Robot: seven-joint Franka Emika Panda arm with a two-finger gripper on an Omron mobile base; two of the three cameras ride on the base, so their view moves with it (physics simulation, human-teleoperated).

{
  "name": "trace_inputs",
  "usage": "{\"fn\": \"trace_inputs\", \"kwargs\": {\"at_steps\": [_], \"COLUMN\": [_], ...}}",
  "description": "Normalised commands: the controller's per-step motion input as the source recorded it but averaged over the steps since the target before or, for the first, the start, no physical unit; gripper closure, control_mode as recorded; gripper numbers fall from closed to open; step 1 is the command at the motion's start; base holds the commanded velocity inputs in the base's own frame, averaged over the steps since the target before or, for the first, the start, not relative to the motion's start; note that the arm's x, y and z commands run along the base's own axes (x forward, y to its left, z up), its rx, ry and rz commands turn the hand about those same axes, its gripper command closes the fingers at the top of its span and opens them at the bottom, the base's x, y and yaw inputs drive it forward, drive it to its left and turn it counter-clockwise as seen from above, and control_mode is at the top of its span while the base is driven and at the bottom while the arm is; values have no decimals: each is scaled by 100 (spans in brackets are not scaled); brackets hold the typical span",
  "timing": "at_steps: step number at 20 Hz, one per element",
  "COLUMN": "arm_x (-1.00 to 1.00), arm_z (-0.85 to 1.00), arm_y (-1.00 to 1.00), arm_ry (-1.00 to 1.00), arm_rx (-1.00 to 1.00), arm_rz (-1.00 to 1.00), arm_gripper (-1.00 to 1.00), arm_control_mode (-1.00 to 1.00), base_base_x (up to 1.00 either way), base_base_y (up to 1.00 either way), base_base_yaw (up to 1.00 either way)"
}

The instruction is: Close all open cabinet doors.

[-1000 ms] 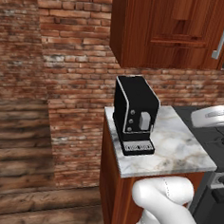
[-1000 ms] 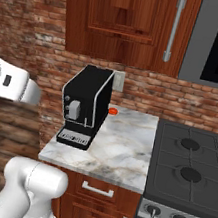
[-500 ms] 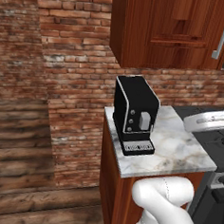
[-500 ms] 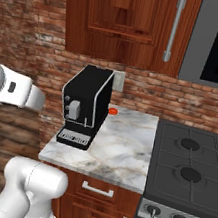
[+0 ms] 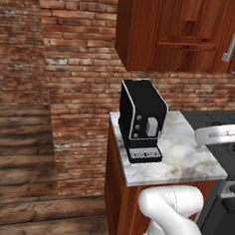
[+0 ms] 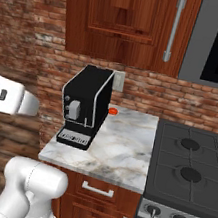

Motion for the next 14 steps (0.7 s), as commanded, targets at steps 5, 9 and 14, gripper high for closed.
{"fn": "trace_inputs", "kwargs": {"at_steps": [5,9,14], "arm_x": [-27,0,0], "arm_z": [0,5,1], "arm_y": [0,0,0], "arm_ry": [-13,0,0], "arm_rx": [0,0,0], "arm_rz": [0,0,0], "arm_gripper": [-100,-100,-100], "arm_control_mode": [-100,-100,-100], "base_base_x": [0,0,0], "base_base_y": [0,0,0], "base_base_yaw": [0,0,0]}}
